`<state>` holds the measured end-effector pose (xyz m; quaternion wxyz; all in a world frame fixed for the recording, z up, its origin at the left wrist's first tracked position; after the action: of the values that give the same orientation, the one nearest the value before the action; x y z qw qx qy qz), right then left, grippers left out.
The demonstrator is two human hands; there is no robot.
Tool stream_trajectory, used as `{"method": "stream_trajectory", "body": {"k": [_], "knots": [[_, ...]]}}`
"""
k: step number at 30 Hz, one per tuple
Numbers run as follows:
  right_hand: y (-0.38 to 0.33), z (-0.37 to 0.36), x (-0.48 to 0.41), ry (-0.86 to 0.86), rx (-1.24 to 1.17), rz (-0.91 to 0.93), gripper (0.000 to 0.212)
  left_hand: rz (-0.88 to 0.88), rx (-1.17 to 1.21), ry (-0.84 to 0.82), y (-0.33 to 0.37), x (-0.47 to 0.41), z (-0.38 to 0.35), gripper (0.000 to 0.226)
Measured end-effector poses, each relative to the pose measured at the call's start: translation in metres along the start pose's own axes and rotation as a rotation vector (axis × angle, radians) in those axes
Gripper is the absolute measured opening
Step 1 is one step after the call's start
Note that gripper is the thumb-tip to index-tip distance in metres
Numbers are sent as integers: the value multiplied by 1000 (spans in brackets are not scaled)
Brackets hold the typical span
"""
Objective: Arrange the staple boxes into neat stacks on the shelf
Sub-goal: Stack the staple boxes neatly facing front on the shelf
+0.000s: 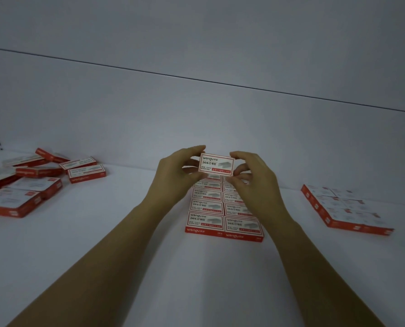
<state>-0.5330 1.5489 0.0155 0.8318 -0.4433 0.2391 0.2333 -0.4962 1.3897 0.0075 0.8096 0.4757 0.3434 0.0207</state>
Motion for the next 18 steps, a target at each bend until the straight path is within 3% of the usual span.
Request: {"method": "stream_trajectory", "body": {"k": [5, 10, 14, 18], "knots": [[8, -3, 0, -44, -27, -56, 45, 44, 4, -48, -5, -1, -3, 47], [29, -5, 2, -132, -198, -285, 32, 190, 103, -136, -17, 0, -8, 27], [42, -20, 12, -224, -443, -586, 39, 360, 145, -240, -30, 5, -19, 44], [41, -27, 22, -311, -487, -690, 46, 483, 131, -282, -40, 10, -22, 54]]}}
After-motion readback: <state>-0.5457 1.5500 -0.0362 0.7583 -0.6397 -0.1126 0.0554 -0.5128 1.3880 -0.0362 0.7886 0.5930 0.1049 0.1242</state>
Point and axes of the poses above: each hand's wrist, its own x-axis away from the middle knuckle, its own z-axis out of the back of the hand, y = z × x, the point moved 9 cm from there along -x, towards the middle knuckle, and after that the axes turned 8 degrees about y, right-handed, at the moved point
